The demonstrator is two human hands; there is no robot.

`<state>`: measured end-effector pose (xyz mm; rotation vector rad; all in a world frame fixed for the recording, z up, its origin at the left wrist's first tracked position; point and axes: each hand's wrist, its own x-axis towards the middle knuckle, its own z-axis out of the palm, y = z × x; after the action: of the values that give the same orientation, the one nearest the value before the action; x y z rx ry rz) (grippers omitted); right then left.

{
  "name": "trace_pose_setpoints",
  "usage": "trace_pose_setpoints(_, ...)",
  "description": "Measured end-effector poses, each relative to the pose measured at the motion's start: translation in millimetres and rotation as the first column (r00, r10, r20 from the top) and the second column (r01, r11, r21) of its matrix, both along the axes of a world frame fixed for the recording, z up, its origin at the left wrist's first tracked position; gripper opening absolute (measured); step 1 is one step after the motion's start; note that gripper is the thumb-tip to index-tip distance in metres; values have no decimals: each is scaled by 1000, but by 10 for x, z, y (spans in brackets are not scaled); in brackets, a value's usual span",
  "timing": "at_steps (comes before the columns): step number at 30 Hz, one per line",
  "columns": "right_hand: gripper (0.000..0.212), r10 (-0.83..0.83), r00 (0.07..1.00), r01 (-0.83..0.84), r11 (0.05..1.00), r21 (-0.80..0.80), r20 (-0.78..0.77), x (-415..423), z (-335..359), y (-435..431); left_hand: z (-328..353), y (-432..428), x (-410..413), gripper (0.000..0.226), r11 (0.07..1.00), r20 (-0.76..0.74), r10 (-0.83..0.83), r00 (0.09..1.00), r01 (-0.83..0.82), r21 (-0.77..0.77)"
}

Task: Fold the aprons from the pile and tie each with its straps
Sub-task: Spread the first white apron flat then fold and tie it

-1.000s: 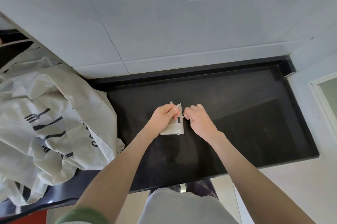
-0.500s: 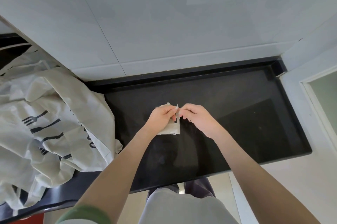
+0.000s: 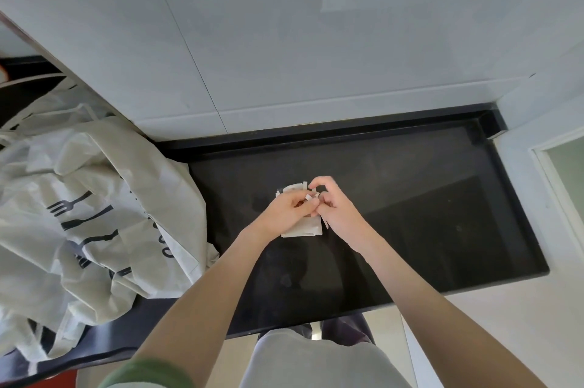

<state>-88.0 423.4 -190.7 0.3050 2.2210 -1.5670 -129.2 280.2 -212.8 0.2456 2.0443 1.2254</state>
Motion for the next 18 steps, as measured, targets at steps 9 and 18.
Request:
trace_pose_setpoints(9, 19, 49, 988, -65, 992, 106, 147, -83, -6, 63, 6, -22, 18, 37, 966, 76, 211, 975, -220, 137)
trace_pose_setpoints(18, 12, -117, 970, 139, 986, -92, 212, -91, -65, 41, -92, -56, 2, 12, 941, 100, 277, 956, -291, 172)
